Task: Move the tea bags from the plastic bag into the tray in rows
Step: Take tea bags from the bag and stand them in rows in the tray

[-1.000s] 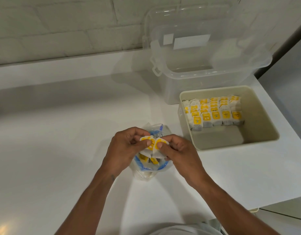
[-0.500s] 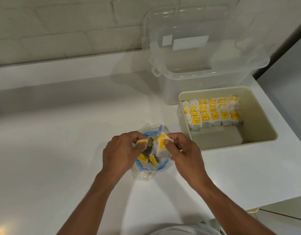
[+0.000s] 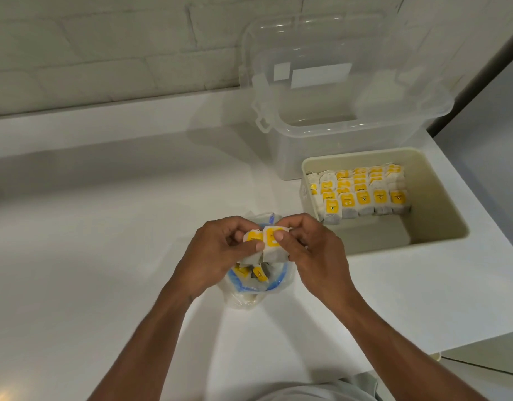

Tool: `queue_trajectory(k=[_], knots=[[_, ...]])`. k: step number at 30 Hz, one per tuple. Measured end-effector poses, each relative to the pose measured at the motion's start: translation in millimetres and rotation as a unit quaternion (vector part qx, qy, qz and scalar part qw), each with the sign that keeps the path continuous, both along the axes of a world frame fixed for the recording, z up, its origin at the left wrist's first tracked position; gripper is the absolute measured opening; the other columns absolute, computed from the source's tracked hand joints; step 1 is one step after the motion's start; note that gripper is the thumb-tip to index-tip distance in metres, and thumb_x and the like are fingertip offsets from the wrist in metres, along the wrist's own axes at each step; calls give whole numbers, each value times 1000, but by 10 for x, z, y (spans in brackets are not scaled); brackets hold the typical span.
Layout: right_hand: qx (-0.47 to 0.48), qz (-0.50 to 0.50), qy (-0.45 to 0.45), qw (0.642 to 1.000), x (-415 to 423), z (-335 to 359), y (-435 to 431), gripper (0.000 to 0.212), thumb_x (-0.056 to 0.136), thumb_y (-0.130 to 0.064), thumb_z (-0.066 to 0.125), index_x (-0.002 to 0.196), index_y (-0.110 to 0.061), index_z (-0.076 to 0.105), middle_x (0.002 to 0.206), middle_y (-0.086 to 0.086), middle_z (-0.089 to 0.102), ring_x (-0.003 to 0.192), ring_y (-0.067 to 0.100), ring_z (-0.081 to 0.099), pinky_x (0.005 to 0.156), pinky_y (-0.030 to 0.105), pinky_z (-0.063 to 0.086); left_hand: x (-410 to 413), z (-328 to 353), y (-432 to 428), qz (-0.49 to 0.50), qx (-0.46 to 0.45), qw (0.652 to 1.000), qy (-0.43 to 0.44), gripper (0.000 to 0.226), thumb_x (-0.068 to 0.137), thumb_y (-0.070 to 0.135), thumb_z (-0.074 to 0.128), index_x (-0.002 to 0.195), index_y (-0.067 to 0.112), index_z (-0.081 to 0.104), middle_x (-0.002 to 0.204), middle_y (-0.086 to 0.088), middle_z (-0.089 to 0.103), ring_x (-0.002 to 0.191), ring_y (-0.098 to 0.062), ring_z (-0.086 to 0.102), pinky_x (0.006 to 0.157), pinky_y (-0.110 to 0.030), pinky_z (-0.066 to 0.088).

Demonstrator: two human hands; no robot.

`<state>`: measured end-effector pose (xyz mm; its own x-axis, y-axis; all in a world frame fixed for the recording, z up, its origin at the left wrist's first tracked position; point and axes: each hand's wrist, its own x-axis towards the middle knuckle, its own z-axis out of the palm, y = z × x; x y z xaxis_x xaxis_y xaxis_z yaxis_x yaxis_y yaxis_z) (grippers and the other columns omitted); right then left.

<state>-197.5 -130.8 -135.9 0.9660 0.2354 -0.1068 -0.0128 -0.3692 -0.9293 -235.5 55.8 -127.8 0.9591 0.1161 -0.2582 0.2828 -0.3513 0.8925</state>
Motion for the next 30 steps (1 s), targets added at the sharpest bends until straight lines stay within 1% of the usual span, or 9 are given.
queue_trajectory(k=[3,5,8,10,12,15,19,26,30], knots=[[-27,-6,-39,999,24,39,-3,10,91,-37,66,86,-28,63,79,-18,69,79,-1,65,64,11,49,-5,-87,34,40,83,996,15,5,86,35,75,85,33,71,78,12,70,74,-7,66,75,-37,58],[-58,10,-47,997,21,50,5,10,91,-36,66,85,-30,62,79,-21,67,82,-6,63,64,5,43,-11,-90,38,59,87,994,16,5,88,36,72,86,33,69,82,13,72,78,-8,68,77,-41,58],[-111,68,-33,991,3,91,-12,8,90,-35,67,85,-31,62,78,-18,69,80,-4,63,65,9,46,-13,-61,29,91,137,986,11,7,91,38,67,89,31,68,83,12,73,78,-10,69,75,-39,58],[-51,142,54,987,-10,148,9,6,88,-29,71,87,-27,66,80,-10,72,75,0,66,65,14,49,-21,-37,42,101,187,977,12,9,92,39,65,91,30,67,82,11,73,77,-11,68,72,-35,57],[18,152,112,982,-21,179,61,6,88,-25,72,88,-23,67,81,-5,74,73,5,68,65,22,52,-23,-2,56,76,109,991,27,6,93,34,66,91,28,67,81,6,74,76,-15,70,71,-34,55],[-75,84,5,994,27,125,96,8,89,-36,69,89,-29,65,78,-11,72,74,5,68,69,31,56,-52,103,21,21,-69,995,76,3,94,23,67,92,21,68,81,-3,76,75,-18,72,68,-29,53],[-56,86,-7,995,64,174,90,10,87,-36,70,88,-27,66,76,-13,70,72,6,66,68,32,57,-37,32,69,33,31,998,48,6,92,34,67,94,29,68,81,2,76,79,-20,73,76,-42,57],[-2,131,22,991,186,254,-62,12,90,-23,70,101,-27,69,79,-4,71,72,9,66,70,33,56,46,236,24,-29,-23,997,72,8,94,18,66,92,25,69,83,-1,76,76,-14,71,69,-26,50],[8,118,8,993,430,403,-328,3,88,-23,73,90,-21,72,82,-6,73,74,10,67,76,38,55,201,412,-111,-55,-19,998,25,8,93,16,67,93,24,70,90,1,75,79,-17,72,68,-29,54]])
